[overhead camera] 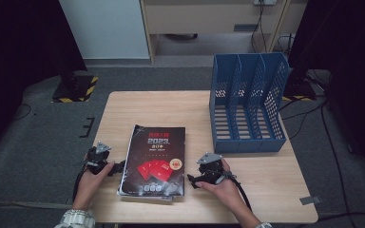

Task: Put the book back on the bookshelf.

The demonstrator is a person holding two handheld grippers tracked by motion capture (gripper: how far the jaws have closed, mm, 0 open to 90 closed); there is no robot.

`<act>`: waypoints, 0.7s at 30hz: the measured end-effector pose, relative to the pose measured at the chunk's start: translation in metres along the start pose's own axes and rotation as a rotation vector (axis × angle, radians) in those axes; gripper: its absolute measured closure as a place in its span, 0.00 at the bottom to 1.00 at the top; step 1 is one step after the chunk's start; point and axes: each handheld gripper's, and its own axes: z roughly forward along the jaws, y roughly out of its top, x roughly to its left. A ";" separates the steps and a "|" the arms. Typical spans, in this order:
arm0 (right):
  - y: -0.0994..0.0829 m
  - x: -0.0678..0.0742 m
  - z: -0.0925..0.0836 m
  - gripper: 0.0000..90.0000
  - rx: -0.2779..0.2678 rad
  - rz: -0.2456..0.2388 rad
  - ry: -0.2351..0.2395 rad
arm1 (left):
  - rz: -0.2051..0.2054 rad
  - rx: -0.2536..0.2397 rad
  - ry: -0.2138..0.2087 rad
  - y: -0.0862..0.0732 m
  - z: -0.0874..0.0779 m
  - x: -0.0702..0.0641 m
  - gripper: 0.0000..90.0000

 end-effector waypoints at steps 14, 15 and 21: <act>0.007 0.010 -0.015 0.27 -0.074 -0.011 0.007 | -0.113 -0.093 0.048 -0.001 -0.043 -0.009 0.20; 0.008 0.010 -0.018 0.31 -0.088 -0.009 0.006 | -0.100 -0.106 0.053 -0.001 -0.052 -0.013 0.28; 0.017 0.015 -0.030 0.42 -0.163 -0.027 0.042 | -0.075 -0.177 0.032 0.008 -0.071 -0.030 0.32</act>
